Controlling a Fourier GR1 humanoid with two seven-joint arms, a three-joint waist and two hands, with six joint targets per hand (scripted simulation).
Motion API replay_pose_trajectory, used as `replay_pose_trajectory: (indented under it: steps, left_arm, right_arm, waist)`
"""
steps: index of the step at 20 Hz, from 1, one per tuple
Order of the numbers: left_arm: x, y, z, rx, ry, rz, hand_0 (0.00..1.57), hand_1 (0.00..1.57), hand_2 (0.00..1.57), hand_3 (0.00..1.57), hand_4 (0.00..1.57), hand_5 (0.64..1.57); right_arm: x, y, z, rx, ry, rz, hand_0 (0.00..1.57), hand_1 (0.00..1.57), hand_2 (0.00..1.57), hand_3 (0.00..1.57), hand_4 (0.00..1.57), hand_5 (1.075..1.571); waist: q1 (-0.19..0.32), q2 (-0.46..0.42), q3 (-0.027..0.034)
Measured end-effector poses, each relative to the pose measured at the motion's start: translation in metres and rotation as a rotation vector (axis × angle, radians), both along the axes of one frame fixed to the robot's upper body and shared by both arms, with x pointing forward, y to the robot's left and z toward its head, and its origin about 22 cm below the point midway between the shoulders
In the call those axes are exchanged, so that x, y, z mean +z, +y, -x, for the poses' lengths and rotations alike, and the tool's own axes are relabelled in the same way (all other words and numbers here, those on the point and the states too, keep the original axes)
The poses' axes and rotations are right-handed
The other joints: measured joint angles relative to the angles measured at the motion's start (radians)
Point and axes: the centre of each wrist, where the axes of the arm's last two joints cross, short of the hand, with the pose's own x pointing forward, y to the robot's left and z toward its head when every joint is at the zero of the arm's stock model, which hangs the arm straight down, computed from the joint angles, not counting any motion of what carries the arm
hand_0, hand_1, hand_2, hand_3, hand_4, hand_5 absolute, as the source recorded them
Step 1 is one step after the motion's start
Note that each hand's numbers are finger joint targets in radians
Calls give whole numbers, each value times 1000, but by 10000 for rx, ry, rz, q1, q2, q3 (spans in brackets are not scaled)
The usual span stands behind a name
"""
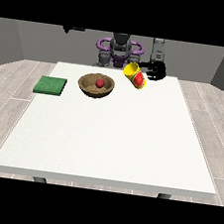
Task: Pick the cup and pour the ball into the bowl, then pick the bowl and place it on the pad
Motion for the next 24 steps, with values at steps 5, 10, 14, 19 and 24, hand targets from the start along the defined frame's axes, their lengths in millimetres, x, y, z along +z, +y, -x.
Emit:
replay_pose_trajectory:
  steps: [5, 10, 14, 19, 24]
  left_arm:
    - [16, 52, -4, -1455, -1476, 2128, 0, 0, 0, 0, 0, 1553]
    - [53, 118, -13, -2202, -2208, 2588, 0, 0, 0, 0, 0, 1533]
    - [102, 155, -19, -2486, -2414, 2172, 0, 0, 0, 0, 0, 1518]
    - [172, 182, -22, -2662, -2798, 1306, 0, 0, 0, 0, 0, 1523]
    - [225, 190, -20, -2691, -2814, 750, 0, 0, 0, 0, 0, 1541]
  right_arm:
    - [16, 22, 3, -288, -666, 147, 0, 0, 0, 0, 490, 1568]
    - [16, 44, 4, -374, -996, 183, 0, 0, 0, 0, 470, 1570]
    - [-4, 49, -7, -470, -641, 33, 0, 0, 0, 0, 458, 1567]
    - [-41, 47, -26, -599, -329, -410, 0, 0, 0, 0, 415, 1570]
    - [-77, 38, -46, -572, 142, -743, 0, 0, 0, 0, 332, 1571]
  waist:
    - [420, 969, 83]
    - [353, 1772, 139]
    - [437, 1996, 165]
    - [536, 2444, 188]
    - [527, 2526, 195]
